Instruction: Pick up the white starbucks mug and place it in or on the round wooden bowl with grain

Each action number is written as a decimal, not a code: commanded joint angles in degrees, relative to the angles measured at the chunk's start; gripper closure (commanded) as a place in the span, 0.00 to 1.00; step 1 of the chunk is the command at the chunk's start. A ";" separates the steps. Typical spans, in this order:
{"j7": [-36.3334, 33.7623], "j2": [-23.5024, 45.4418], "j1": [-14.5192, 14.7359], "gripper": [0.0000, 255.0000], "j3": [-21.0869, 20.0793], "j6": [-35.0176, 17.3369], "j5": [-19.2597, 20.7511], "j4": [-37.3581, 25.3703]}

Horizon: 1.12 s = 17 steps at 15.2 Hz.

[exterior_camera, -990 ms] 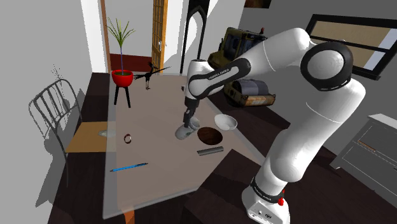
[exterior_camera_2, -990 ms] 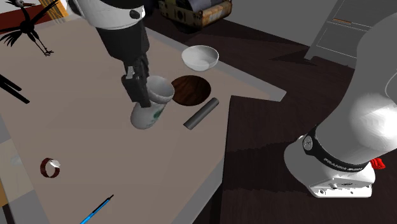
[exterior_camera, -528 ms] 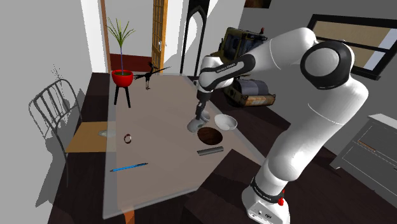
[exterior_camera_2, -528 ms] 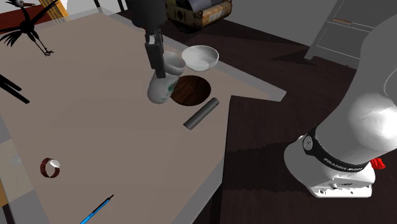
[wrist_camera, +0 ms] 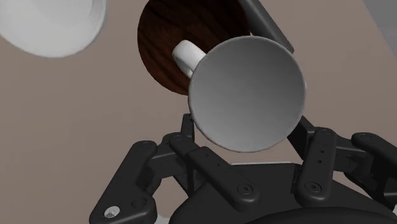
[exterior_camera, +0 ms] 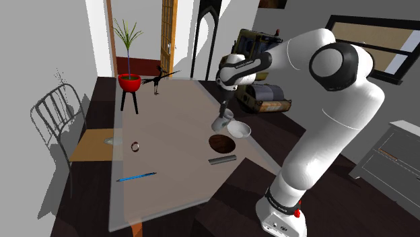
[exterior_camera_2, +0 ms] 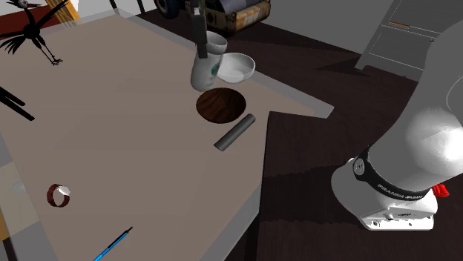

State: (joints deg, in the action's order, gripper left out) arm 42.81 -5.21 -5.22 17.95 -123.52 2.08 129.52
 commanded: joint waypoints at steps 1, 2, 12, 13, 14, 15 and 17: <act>3.03 0.94 -1.23 1.00 1.56 1.04 -0.18 -2.05; 3.55 1.17 -1.45 1.00 1.81 1.22 -0.25 -2.44; 4.79 5.43 -1.50 1.00 2.05 -6.50 -1.93 1.25; 4.95 5.92 -1.51 1.00 2.05 -7.26 -2.15 1.55; 5.12 6.43 -1.52 1.00 2.05 -8.03 -2.38 1.83; 5.29 6.95 -1.54 1.00 2.05 -8.79 -2.63 2.11; 5.67 8.03 -1.57 1.00 2.03 -10.32 -3.15 2.62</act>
State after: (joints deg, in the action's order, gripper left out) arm 48.16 2.10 -6.74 19.96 -132.87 -0.71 131.92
